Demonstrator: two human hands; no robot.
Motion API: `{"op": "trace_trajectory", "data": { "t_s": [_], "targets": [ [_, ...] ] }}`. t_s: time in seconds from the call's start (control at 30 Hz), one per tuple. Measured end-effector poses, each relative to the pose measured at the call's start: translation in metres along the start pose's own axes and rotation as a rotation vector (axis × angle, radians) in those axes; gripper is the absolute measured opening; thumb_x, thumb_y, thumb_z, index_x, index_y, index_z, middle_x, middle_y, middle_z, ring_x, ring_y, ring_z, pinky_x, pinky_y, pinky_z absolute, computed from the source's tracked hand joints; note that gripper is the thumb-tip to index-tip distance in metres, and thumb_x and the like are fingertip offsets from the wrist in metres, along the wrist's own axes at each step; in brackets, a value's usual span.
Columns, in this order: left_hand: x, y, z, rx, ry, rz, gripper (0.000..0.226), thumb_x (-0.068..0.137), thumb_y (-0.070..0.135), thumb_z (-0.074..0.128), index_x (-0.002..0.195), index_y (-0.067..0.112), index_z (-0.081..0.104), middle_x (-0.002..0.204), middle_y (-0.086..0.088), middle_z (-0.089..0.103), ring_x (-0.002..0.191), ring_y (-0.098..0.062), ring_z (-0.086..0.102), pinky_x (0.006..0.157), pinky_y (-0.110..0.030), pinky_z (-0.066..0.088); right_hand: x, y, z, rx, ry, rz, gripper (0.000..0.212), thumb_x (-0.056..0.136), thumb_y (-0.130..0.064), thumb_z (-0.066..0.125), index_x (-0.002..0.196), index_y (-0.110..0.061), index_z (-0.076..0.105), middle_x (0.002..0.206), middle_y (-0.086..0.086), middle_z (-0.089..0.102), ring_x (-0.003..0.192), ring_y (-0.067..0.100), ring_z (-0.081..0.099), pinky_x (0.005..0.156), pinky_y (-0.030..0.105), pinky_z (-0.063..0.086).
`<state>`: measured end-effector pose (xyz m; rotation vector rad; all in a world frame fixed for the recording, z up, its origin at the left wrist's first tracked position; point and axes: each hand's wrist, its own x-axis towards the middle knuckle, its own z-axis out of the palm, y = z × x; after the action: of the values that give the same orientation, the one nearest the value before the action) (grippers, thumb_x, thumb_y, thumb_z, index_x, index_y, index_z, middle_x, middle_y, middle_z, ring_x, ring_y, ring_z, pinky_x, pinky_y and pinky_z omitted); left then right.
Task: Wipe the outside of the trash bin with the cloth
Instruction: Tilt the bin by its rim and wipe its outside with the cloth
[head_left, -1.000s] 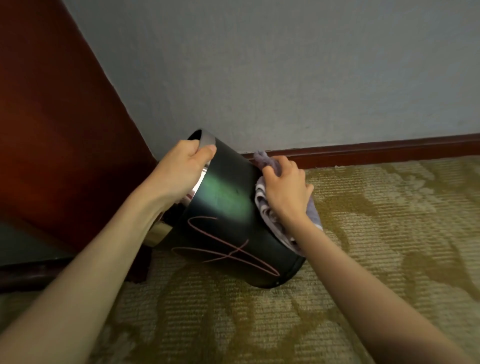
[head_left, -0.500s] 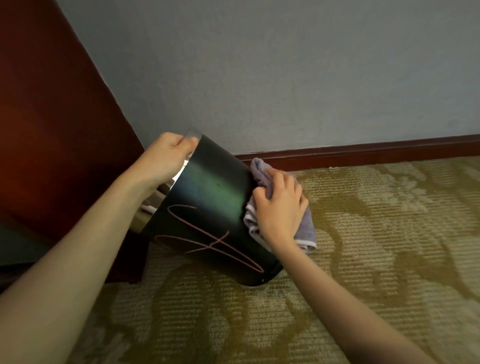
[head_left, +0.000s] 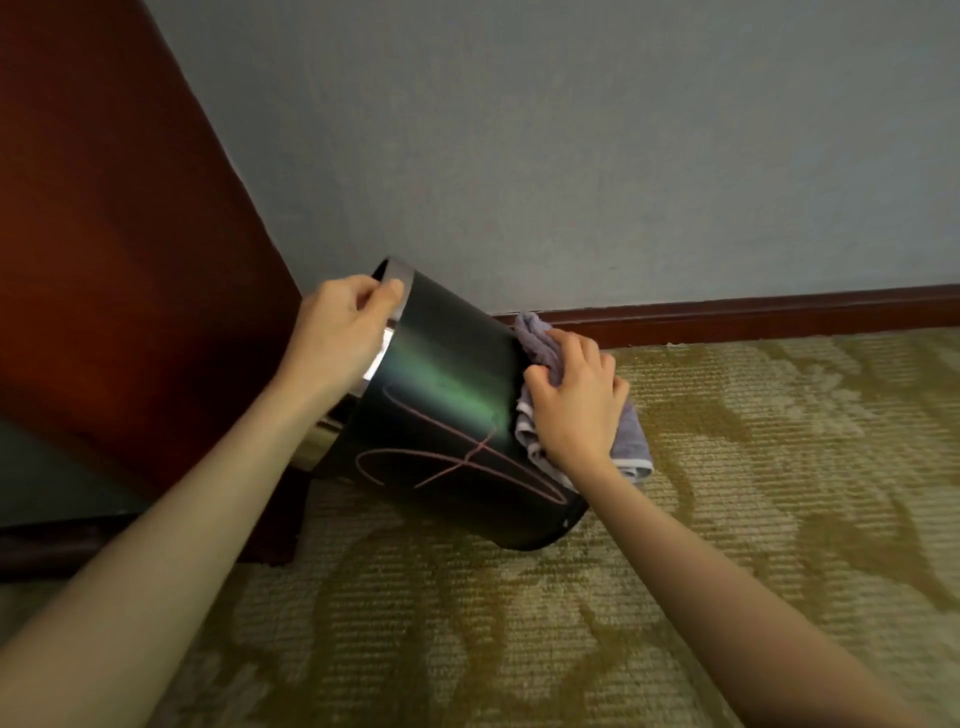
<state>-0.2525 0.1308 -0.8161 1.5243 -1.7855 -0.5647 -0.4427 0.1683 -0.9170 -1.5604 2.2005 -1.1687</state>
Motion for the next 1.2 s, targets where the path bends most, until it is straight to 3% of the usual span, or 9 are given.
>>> {"op": "trace_trajectory", "data": {
  "t_s": [0.1,0.23,0.33,0.4,0.47,0.57,0.9,1.07,1.2],
  "targets": [
    [-0.028,-0.016,-0.001,0.053,-0.056,0.123,0.040,0.097,0.038,0.046,0.084,0.005,0.063,0.073,-0.016,0.064,0.067,-0.029,0.061,0.062,-0.048,0.047,0.008,0.009,-0.004,0.035,-0.010,0.051,0.032,0.084,-0.029,0.050,0.115,-0.023,0.053,0.123,-0.002,0.054,0.114,0.022,0.042,0.097,0.041,0.025],
    [-0.051,-0.029,0.001,-0.128,-0.130,0.154,0.044,0.096,0.041,0.048,0.100,0.000,0.063,0.095,-0.025,0.067,0.086,-0.039,0.064,0.076,-0.059,0.050,0.007,0.016,-0.010,0.159,0.002,0.094,0.032,0.082,-0.024,0.055,0.114,-0.023,0.057,0.119,-0.002,0.056,0.111,0.021,0.043,0.099,0.042,0.024],
    [-0.055,-0.026,0.006,-0.156,-0.121,0.156,0.045,0.095,0.042,0.047,0.093,0.001,0.063,0.086,-0.026,0.065,0.079,-0.040,0.062,0.070,-0.057,0.050,0.007,0.019,-0.016,0.254,0.014,0.102,0.033,0.081,-0.019,0.059,0.114,-0.019,0.062,0.117,0.001,0.060,0.109,0.022,0.046,0.101,0.047,0.032],
    [-0.054,-0.023,0.009,-0.134,-0.092,0.157,0.043,0.096,0.041,0.049,0.082,0.002,0.061,0.075,-0.023,0.062,0.069,-0.035,0.058,0.064,-0.045,0.048,0.011,0.021,-0.021,0.342,0.023,0.117,0.032,0.081,-0.014,0.058,0.112,-0.014,0.064,0.112,0.004,0.064,0.106,0.022,0.053,0.097,0.044,0.040],
    [-0.049,-0.019,0.008,-0.105,-0.072,0.158,0.042,0.095,0.039,0.050,0.075,0.004,0.059,0.067,-0.019,0.058,0.060,-0.027,0.053,0.057,-0.035,0.043,0.017,0.023,-0.029,0.495,0.059,0.159,0.030,0.081,-0.009,0.057,0.110,-0.011,0.066,0.105,0.005,0.068,0.097,0.017,0.061,0.089,0.032,0.048],
    [-0.038,-0.013,0.006,-0.012,-0.027,0.155,0.047,0.096,0.037,0.051,0.077,-0.005,0.061,0.068,-0.023,0.061,0.061,-0.034,0.055,0.059,-0.045,0.043,0.026,0.027,-0.047,0.689,0.155,0.261,0.024,0.081,-0.008,0.056,0.100,-0.015,0.068,0.087,-0.003,0.069,0.076,0.000,0.063,0.069,0.013,0.047],
    [-0.012,-0.006,-0.011,0.177,0.096,-0.094,0.046,0.092,0.039,0.054,0.084,-0.003,0.070,0.083,-0.025,0.070,0.083,-0.040,0.066,0.079,-0.051,0.053,0.026,0.023,-0.080,0.813,0.165,0.281,0.020,0.083,-0.006,0.052,0.087,-0.019,0.067,0.075,-0.003,0.065,0.060,0.001,0.056,0.055,0.015,0.045],
    [-0.012,0.005,-0.010,0.265,0.099,-0.094,0.048,0.094,0.038,0.051,0.072,-0.002,0.063,0.079,-0.023,0.064,0.082,-0.040,0.060,0.072,-0.046,0.049,0.016,0.007,-0.078,0.849,0.121,0.263,0.024,0.083,-0.006,0.054,0.082,-0.026,0.066,0.070,-0.008,0.066,0.055,-0.001,0.056,0.052,0.015,0.045],
    [-0.007,0.004,-0.014,0.268,0.033,-0.121,0.051,0.096,0.040,0.048,0.075,-0.005,0.060,0.077,-0.022,0.061,0.078,-0.040,0.059,0.063,-0.039,0.040,0.004,0.002,-0.066,0.848,0.083,0.299,0.019,0.086,-0.013,0.056,0.095,-0.024,0.069,0.081,-0.004,0.071,0.068,0.005,0.064,0.057,0.017,0.049]
  ]
}}
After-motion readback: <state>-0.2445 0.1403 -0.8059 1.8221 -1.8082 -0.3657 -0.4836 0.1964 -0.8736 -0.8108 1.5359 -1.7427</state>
